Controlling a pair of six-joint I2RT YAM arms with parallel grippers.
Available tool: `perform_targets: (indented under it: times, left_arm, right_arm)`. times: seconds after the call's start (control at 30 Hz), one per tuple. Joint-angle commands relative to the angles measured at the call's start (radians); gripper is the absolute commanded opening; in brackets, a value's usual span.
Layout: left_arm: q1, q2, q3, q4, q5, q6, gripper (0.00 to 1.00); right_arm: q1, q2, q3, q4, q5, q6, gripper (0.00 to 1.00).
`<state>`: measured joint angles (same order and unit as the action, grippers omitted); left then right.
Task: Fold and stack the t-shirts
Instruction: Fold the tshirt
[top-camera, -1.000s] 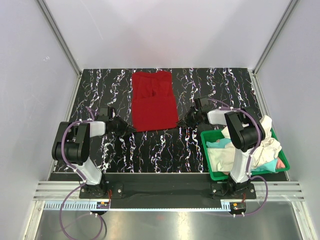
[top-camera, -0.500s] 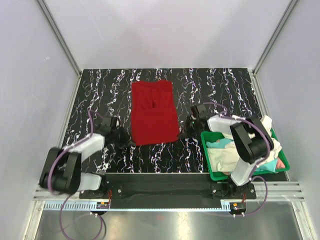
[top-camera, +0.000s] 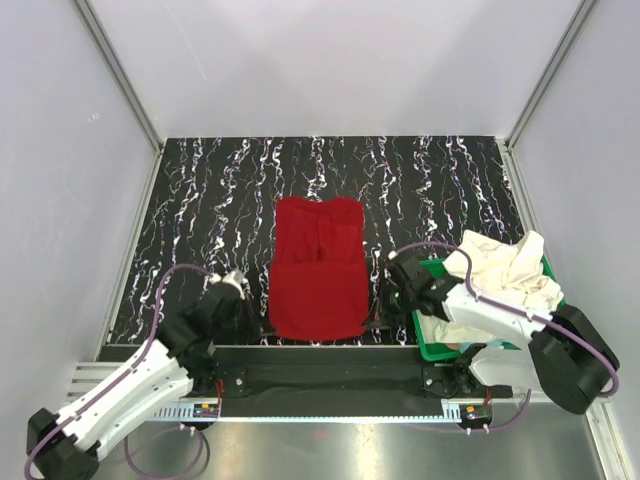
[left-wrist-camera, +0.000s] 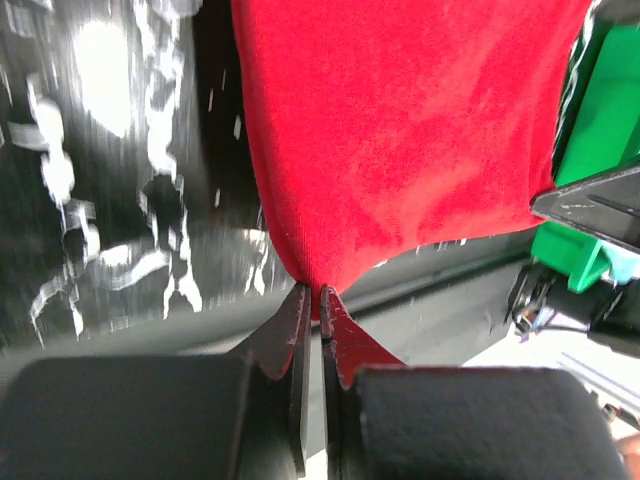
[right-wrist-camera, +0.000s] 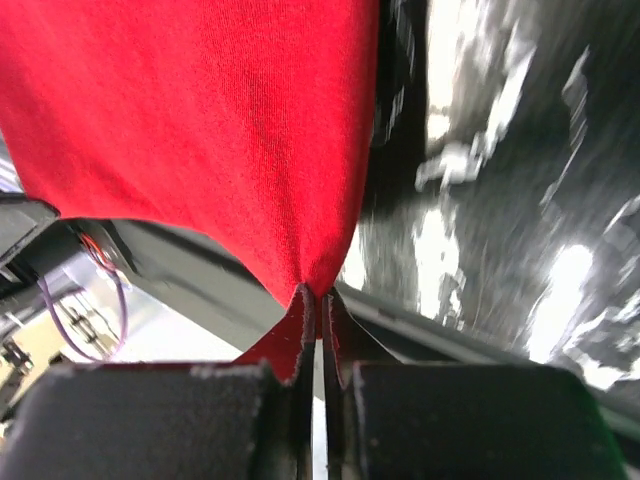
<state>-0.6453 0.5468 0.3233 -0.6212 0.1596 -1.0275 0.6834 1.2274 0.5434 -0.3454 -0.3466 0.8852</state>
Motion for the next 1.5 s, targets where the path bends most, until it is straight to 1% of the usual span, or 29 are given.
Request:
perform_targets:
  times: [0.0, 0.03, 0.13, 0.2, 0.27, 0.37, 0.53, 0.63, 0.67, 0.73, 0.77, 0.8, 0.83, 0.87, 0.93, 0.97, 1.03, 1.17, 1.3, 1.47]
  left_arm:
    - [-0.109, -0.114, -0.020, -0.126, -0.075, -0.155, 0.00]
    - [-0.131, -0.129, -0.012, -0.141, -0.094, -0.167, 0.00]
    - [-0.189, -0.154, 0.009, -0.181, -0.111, -0.195, 0.00]
    - [-0.212, -0.144, 0.025, -0.183, -0.115, -0.194, 0.00]
    - [-0.221, -0.121, 0.057, -0.172, -0.112, -0.186, 0.00]
    - [-0.221, -0.065, 0.127, -0.170, -0.111, -0.134, 0.00]
    - [-0.220, 0.050, 0.233, -0.184, -0.135, -0.108, 0.00]
    - [-0.212, 0.142, 0.318, -0.192, -0.158, -0.056, 0.00]
    - [-0.196, 0.184, 0.339, -0.195, -0.158, -0.027, 0.00]
    - [-0.163, 0.217, 0.394, -0.199, -0.154, 0.001, 0.00]
    - [-0.124, 0.234, 0.413, -0.196, -0.146, 0.023, 0.00]
    - [-0.100, 0.239, 0.436, -0.193, -0.132, 0.030, 0.00]
    - [-0.074, 0.242, 0.447, -0.187, -0.120, 0.040, 0.00]
    - [-0.023, 0.252, 0.456, -0.180, -0.089, 0.059, 0.00]
    - [0.034, 0.268, 0.477, -0.157, -0.051, 0.081, 0.00]
    - [0.079, 0.292, 0.485, -0.146, -0.025, 0.101, 0.00]
    - [0.130, 0.339, 0.517, -0.121, -0.005, 0.130, 0.00]
    - [0.182, 0.432, 0.598, -0.081, 0.037, 0.181, 0.00]
    - [0.257, 0.530, 0.674, -0.046, 0.070, 0.221, 0.00]
    - [0.343, 0.623, 0.732, 0.015, 0.164, 0.242, 0.00]
  right_arm:
    - [0.083, -0.083, -0.040, -0.014, 0.057, 0.121, 0.00]
    - [0.126, -0.095, -0.049, -0.012, 0.066, 0.141, 0.00]
    - [0.198, -0.146, -0.065, -0.036, 0.095, 0.224, 0.00]
    - [0.214, -0.184, -0.068, -0.049, 0.103, 0.245, 0.00]
    - [0.215, -0.232, -0.063, -0.087, 0.115, 0.265, 0.00]
    - [0.215, -0.276, -0.040, -0.139, 0.149, 0.279, 0.00]
    - [0.193, -0.278, -0.020, -0.159, 0.146, 0.267, 0.00]
    - [0.139, -0.267, 0.024, -0.178, 0.124, 0.218, 0.00]
    - [0.119, -0.264, 0.039, -0.187, 0.118, 0.203, 0.00]
    - [0.050, -0.256, 0.088, -0.216, 0.086, 0.145, 0.00]
    - [0.024, -0.244, 0.107, -0.227, 0.074, 0.123, 0.00]
    - [-0.031, -0.237, 0.146, -0.246, 0.042, 0.077, 0.00]
    - [-0.056, -0.226, 0.167, -0.257, 0.028, 0.057, 0.00]
    - [-0.079, -0.200, 0.190, -0.267, 0.006, 0.035, 0.00]
    - [-0.117, -0.165, 0.268, -0.293, -0.003, -0.032, 0.00]
    - [-0.125, -0.120, 0.294, -0.299, -0.008, -0.051, 0.00]
    - [-0.139, -0.051, 0.369, -0.311, -0.017, -0.094, 0.00]
    - [-0.166, 0.038, 0.498, -0.319, -0.034, -0.144, 0.00]
    - [-0.206, 0.131, 0.562, -0.311, -0.077, -0.163, 0.00]
    - [-0.255, 0.213, 0.656, -0.303, -0.115, -0.192, 0.00]
